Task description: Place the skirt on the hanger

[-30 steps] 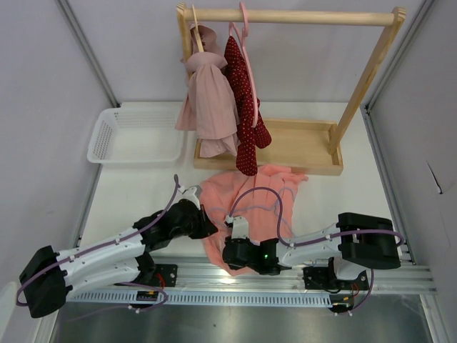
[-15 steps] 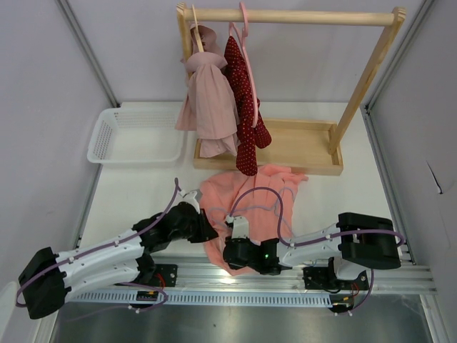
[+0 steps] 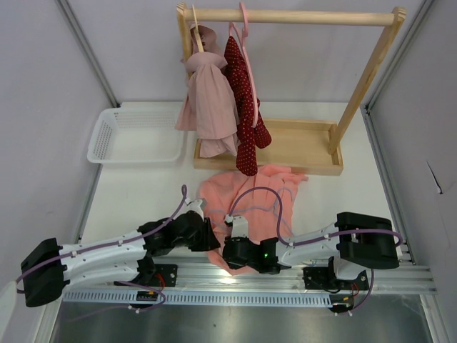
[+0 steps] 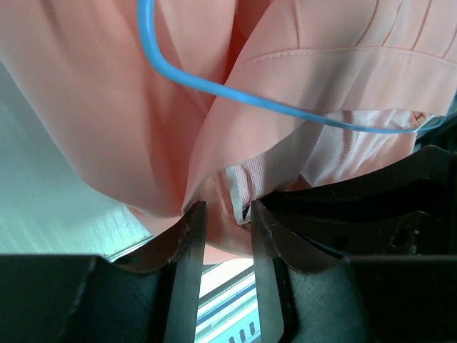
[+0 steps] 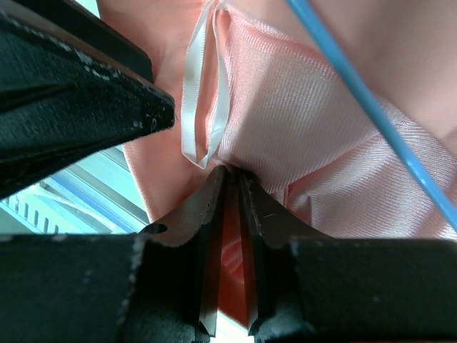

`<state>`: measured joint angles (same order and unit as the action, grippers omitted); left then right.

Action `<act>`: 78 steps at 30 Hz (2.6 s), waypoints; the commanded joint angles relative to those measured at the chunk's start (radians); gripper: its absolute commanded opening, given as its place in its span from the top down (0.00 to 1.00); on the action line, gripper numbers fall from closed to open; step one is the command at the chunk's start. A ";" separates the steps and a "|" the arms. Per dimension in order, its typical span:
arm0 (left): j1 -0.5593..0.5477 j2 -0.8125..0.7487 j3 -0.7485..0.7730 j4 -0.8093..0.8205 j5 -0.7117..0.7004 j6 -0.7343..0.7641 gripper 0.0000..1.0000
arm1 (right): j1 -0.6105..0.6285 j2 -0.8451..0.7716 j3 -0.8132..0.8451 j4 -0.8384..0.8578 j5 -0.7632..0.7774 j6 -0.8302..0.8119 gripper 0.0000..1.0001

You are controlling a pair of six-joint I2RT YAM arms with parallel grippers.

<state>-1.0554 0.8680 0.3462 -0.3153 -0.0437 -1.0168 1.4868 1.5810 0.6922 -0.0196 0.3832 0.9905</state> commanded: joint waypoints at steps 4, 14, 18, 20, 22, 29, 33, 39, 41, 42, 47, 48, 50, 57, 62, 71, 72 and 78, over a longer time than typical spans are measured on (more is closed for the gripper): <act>-0.043 0.028 0.034 0.004 -0.061 -0.069 0.63 | -0.023 0.036 -0.003 -0.022 0.046 -0.026 0.82; -0.066 0.103 0.050 0.057 -0.050 -0.071 0.68 | -0.030 0.033 -0.020 -0.011 0.043 -0.023 0.83; -0.066 0.109 0.062 0.087 -0.036 -0.045 0.67 | -0.031 0.033 -0.026 -0.003 0.043 -0.021 0.83; -0.060 0.111 0.076 0.065 -0.047 -0.033 0.67 | -0.031 0.034 -0.028 -0.003 0.043 -0.020 0.83; -0.049 0.138 0.083 0.061 -0.041 -0.016 0.67 | -0.031 0.030 -0.029 -0.005 0.043 -0.018 0.83; -0.009 0.207 0.080 0.119 0.011 0.014 0.76 | -0.034 0.019 -0.034 -0.013 0.048 -0.023 0.84; 0.000 0.229 0.100 0.113 0.018 0.032 0.84 | -0.040 0.005 -0.039 -0.020 0.057 -0.026 0.84; 0.061 0.206 0.126 0.097 0.025 0.081 1.00 | -0.049 -0.007 -0.042 -0.026 0.071 -0.035 0.84; 0.098 0.203 0.129 0.097 0.036 0.102 1.00 | -0.049 -0.006 -0.034 -0.036 0.075 -0.047 0.84; 0.107 0.201 0.134 0.091 0.036 0.110 1.00 | -0.049 -0.007 -0.028 -0.043 0.079 -0.049 0.84; 0.169 0.216 0.145 0.111 0.091 0.147 1.00 | -0.039 -0.006 -0.031 -0.043 0.082 -0.043 0.83; 0.173 0.220 0.149 0.123 0.097 0.153 1.00 | -0.037 -0.003 -0.030 -0.045 0.082 -0.043 0.83; 0.184 0.238 0.165 0.131 0.135 0.175 1.00 | -0.036 -0.007 -0.028 -0.048 0.083 -0.044 0.83; 0.184 0.220 0.160 0.133 0.180 0.173 1.00 | -0.042 -0.077 -0.006 -0.131 0.121 -0.059 0.77; 0.186 0.184 0.119 0.145 0.185 0.153 1.00 | -0.074 -0.134 -0.008 -0.146 0.119 -0.076 0.74; 0.186 0.169 0.080 0.183 0.192 0.132 1.00 | -0.112 -0.170 -0.011 -0.083 0.076 -0.056 0.70; 0.186 0.163 0.080 0.188 0.196 0.130 1.00 | -0.115 -0.171 -0.010 -0.077 0.072 -0.053 0.69; 0.186 0.158 0.079 0.193 0.191 0.129 1.00 | -0.126 -0.193 -0.011 -0.036 0.051 -0.036 0.70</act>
<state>-0.8780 1.0489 0.4297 -0.1650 0.1371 -0.8745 1.3655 1.4330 0.6804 -0.1097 0.4206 0.9382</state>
